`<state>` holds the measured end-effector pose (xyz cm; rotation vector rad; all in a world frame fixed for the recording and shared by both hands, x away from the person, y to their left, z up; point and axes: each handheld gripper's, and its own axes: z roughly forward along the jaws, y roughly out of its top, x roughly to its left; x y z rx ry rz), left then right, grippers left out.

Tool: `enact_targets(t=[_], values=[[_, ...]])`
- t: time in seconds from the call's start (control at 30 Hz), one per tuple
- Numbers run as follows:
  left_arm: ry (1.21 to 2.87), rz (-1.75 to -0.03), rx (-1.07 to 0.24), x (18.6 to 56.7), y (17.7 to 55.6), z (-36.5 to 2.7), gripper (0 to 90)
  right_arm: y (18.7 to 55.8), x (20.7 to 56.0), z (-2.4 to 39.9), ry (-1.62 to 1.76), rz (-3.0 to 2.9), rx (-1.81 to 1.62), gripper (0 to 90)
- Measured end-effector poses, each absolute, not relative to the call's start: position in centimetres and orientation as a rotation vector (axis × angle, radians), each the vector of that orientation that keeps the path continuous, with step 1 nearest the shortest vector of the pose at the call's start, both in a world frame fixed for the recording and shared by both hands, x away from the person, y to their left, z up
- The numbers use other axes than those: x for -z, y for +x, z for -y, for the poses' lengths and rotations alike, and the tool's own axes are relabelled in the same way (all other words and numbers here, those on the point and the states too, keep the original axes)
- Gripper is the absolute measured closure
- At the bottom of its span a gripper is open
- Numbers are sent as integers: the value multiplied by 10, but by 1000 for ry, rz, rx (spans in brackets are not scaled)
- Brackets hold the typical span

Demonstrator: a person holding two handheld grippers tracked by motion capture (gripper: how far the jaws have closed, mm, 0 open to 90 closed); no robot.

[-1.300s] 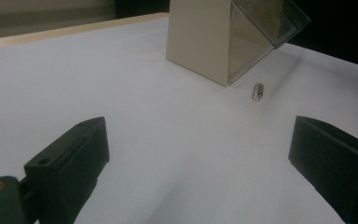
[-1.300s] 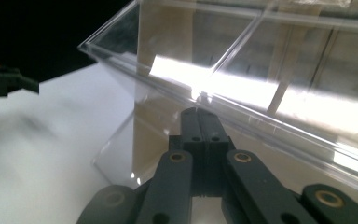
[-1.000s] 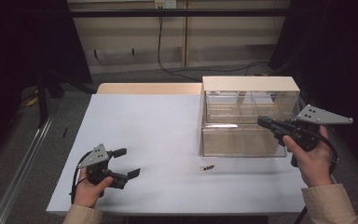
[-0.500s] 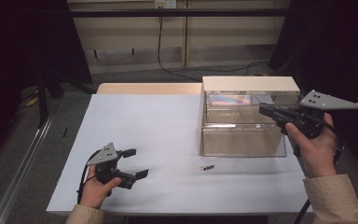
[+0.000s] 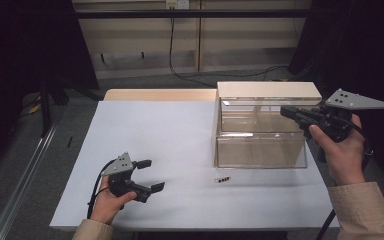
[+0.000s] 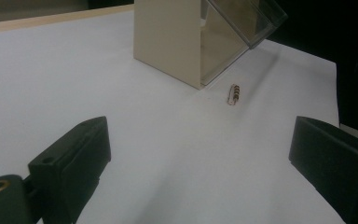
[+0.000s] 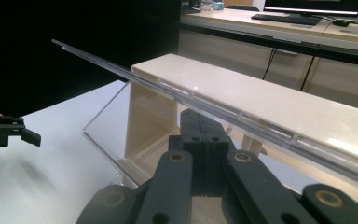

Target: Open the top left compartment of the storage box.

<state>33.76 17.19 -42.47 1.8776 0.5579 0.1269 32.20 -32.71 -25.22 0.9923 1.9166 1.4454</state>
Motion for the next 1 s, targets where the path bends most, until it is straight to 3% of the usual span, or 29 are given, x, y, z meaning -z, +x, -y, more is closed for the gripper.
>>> enact_targets(t=[1.0], values=[[1901, -542, -103, 427, 340, -155, 47, 337, 238, 328, 1022, -1858, -1447, 900]])
